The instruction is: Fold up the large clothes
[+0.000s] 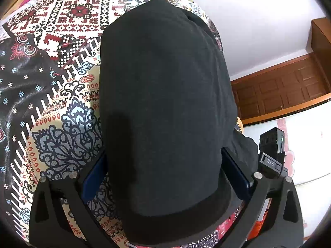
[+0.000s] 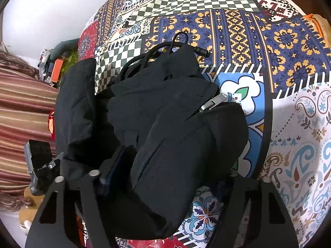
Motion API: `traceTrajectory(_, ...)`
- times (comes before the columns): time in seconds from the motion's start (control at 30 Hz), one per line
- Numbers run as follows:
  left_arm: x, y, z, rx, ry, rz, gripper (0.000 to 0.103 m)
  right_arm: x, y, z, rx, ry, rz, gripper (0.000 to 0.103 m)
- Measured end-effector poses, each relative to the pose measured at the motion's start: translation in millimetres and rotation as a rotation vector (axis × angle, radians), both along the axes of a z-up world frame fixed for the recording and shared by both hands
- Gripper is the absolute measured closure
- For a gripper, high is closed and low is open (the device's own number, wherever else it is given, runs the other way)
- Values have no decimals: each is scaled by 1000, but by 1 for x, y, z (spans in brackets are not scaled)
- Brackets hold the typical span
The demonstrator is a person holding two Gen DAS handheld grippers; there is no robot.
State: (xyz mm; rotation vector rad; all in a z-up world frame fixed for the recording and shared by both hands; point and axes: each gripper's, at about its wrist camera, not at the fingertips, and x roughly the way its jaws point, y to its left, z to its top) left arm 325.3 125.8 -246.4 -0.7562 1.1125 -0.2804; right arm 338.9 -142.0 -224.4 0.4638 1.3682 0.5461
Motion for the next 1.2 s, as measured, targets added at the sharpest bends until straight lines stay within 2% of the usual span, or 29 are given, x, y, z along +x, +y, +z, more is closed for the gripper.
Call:
traceTrajectory(0.1,-10,1,11,18,-28,-4,14,1,-1,10,24,-13,7,71)
traceTrajectory(0.2,-20,-3,26,42,-67,-22,20,0,6,32,16,-74,31,79)
traceTrajectory(0.37,-34,2,67,78,-170,-24,26,6,34,71,34,-157,61,82)
traceTrajectory(0.53,-35,25,123,140,-300,-2,29,20,63,100,57,-246,76,82)
traceTrajectory(0.7,-15,62,170,214,-396,32,30,42,105,128,69,-346,93,82)
traceTrajectory(0.8,9,90,184,225,-433,66,30,54,131,138,69,-419,108,82)
traceTrajectory(0.9,21,115,185,235,-453,94,30,71,163,134,68,-453,123,82)
traceTrajectory(1.0,41,149,170,238,-445,152,30,85,189,115,59,-456,120,82)
traceTrajectory(1.13,70,186,125,244,-373,204,30,104,225,66,3,-403,129,82)
traceTrajectory(1.2,88,208,90,237,-279,227,30,110,240,35,-47,-361,139,82)
